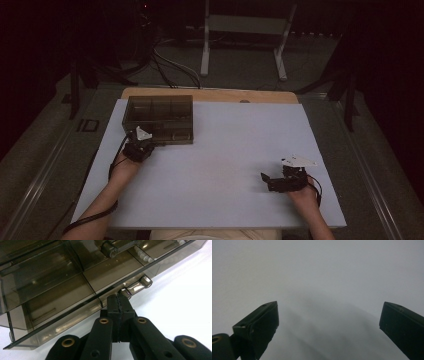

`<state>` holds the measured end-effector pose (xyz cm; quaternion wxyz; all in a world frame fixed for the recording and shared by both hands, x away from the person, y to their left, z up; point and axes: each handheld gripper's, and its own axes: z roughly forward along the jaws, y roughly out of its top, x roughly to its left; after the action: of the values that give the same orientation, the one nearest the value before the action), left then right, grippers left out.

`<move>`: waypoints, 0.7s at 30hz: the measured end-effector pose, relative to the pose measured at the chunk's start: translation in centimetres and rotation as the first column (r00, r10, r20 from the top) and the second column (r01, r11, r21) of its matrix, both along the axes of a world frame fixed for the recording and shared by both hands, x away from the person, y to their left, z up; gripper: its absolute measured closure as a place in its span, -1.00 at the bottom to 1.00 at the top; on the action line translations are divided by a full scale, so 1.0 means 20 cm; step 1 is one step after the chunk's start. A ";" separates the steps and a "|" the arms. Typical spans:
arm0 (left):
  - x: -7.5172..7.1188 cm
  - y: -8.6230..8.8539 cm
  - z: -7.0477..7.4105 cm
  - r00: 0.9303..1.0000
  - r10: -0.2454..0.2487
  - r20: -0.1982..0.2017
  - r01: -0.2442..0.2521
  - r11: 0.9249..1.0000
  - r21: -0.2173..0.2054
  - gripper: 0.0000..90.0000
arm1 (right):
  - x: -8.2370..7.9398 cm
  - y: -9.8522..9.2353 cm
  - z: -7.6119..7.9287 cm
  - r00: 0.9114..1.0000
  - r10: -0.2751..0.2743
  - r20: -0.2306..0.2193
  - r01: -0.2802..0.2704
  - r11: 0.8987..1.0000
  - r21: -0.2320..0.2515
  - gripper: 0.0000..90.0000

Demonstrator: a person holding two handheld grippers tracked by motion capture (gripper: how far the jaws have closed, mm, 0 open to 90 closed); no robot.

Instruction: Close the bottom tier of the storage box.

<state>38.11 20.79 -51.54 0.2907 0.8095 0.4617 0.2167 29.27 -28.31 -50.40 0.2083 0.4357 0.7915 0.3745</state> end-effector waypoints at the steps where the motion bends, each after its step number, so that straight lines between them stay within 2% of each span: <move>1: 0.01 0.00 0.00 1.000 0.002 0.001 -0.002 1.000 -0.001 1.00 | 0.00 0.00 0.00 1.000 0.000 0.000 0.000 1.000 -0.001 -0.95; 21: 0.05 0.00 0.00 1.000 0.012 0.000 -0.012 1.000 0.003 1.00 | 0.00 0.00 0.00 1.000 0.000 0.000 0.000 1.000 0.000 -0.95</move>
<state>39.15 20.77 -51.56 0.2881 0.8072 0.4662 0.2194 29.28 -28.30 -50.41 0.2083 0.4355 0.7916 0.3745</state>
